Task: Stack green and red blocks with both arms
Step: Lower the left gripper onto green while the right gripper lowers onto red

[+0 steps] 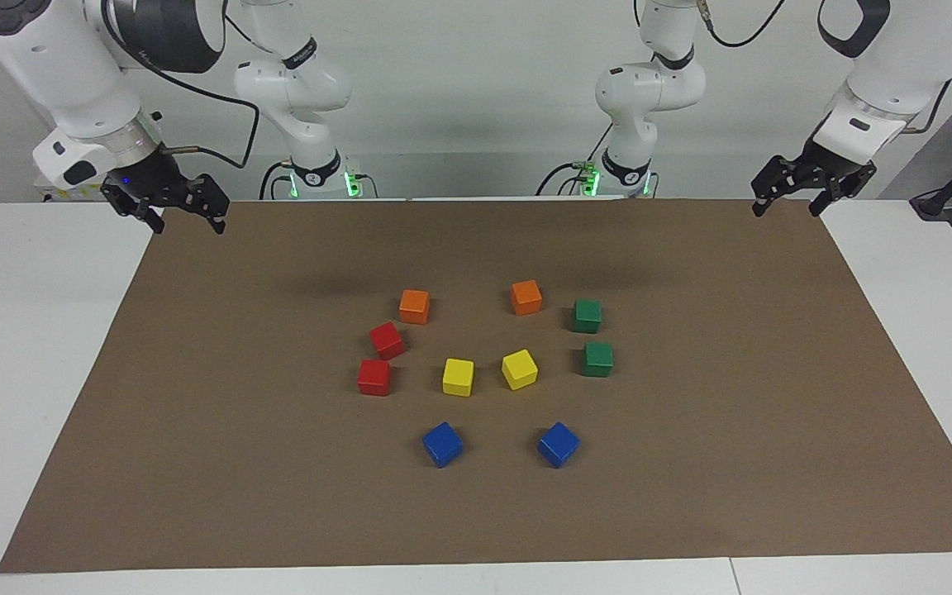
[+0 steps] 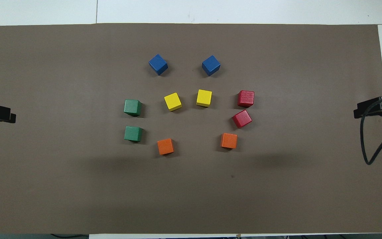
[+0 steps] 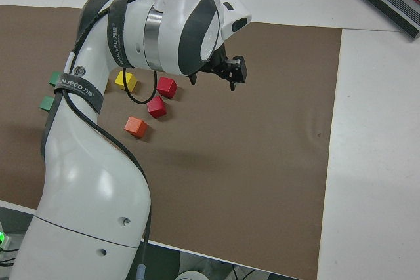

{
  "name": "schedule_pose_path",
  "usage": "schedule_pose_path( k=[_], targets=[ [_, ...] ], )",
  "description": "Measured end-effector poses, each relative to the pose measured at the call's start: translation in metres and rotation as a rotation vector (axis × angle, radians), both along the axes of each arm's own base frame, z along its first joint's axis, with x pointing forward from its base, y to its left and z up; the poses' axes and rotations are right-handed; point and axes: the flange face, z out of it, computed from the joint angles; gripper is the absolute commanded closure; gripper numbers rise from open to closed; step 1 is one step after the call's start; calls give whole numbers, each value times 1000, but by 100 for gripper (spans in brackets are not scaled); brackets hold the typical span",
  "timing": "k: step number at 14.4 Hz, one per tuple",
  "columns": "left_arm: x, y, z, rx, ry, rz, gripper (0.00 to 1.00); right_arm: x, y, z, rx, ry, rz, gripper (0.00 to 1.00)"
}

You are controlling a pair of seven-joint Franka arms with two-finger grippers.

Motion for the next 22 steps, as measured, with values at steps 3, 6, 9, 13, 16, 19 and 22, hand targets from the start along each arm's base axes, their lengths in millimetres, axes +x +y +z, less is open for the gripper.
schedule_pose_path(
  k=[3,6,9,13,16,19,22],
  targets=[
    [0,0,0,0,1,0,0,0,-1,0,0,0,-2,0],
    [0,0,0,0,1,0,0,0,0,-1,0,-2,0,0],
    [0,0,0,0,1,0,0,9,27,-10,-5,-47,32,0],
    [0,-1,-1,0,1,-3,0,18,103,-36,-12,-60,-3,0],
    [5,-20,-13,-6,-20,-36,0,37,152,-74,-15,-60,-5,0],
    [5,-92,-57,-19,-34,-114,0,50,192,-115,-15,-62,59,0],
    [-7,-175,-121,-26,-52,-167,0,54,222,-137,-7,-85,179,0]
  ],
)
